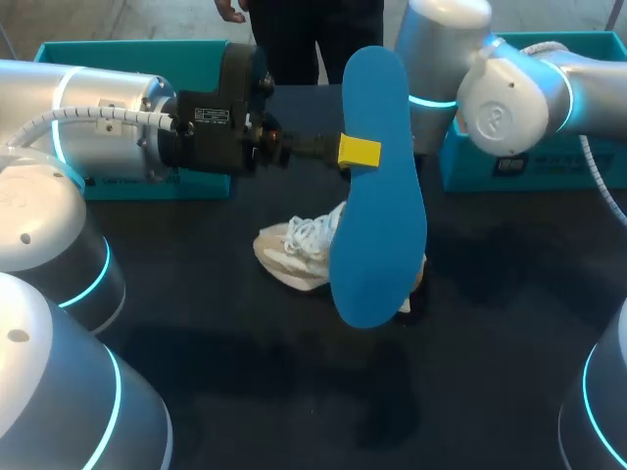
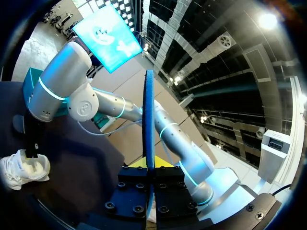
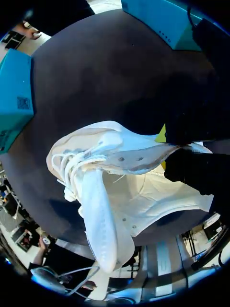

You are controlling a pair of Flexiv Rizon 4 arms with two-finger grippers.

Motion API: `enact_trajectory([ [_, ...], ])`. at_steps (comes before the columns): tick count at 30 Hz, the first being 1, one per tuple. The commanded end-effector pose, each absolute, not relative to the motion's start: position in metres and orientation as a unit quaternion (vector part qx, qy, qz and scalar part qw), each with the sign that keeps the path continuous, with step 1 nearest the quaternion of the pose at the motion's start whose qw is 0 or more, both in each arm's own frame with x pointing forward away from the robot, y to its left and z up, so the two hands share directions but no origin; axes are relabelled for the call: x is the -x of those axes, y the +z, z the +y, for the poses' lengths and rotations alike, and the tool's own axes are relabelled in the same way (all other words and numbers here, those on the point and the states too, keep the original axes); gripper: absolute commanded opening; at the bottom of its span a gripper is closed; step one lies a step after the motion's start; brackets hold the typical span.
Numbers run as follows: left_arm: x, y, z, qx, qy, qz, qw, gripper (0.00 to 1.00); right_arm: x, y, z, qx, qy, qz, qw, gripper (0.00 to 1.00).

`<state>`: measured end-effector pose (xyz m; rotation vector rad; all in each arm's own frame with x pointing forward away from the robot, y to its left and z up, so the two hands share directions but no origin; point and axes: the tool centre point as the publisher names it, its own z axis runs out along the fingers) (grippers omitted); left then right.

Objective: Take the shoe out of the shoebox, open the shoe tongue, remove and reinsert the insole, then place the shoe into the shoebox

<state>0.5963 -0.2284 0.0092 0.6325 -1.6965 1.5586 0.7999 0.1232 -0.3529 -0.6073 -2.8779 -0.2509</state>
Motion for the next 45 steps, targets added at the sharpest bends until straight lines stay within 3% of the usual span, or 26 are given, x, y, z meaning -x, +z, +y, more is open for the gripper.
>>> enact_trajectory([
  [1, -0.595, 0.007, -0.229, -0.247, 0.608, -0.659, 0.367, 0.0, -0.795, -0.345, 0.119, 0.249, -0.108, -0.957, 0.103, 0.0],
  [10, -0.595, 0.007, -0.229, -0.247, 0.608, -0.659, 0.367, 0.0, -0.785, -0.332, 0.13, 0.365, -0.148, -0.913, 0.109, 0.0],
  [17, -0.595, 0.007, -0.229, -0.247, 0.608, -0.659, 0.367, 0.0, -0.772, -0.317, 0.136, 0.412, -0.211, -0.885, 0.051, 0.0],
  [31, -0.595, 0.007, -0.229, -0.247, 0.608, -0.659, 0.367, 0.0, -0.772, -0.318, 0.136, 0.415, -0.228, -0.879, 0.057, 0.0],
  [45, -0.595, 0.007, -0.229, -0.247, 0.608, -0.659, 0.367, 0.0, -0.76, -0.321, 0.128, 0.595, -0.221, -0.77, 0.062, 0.0],
])
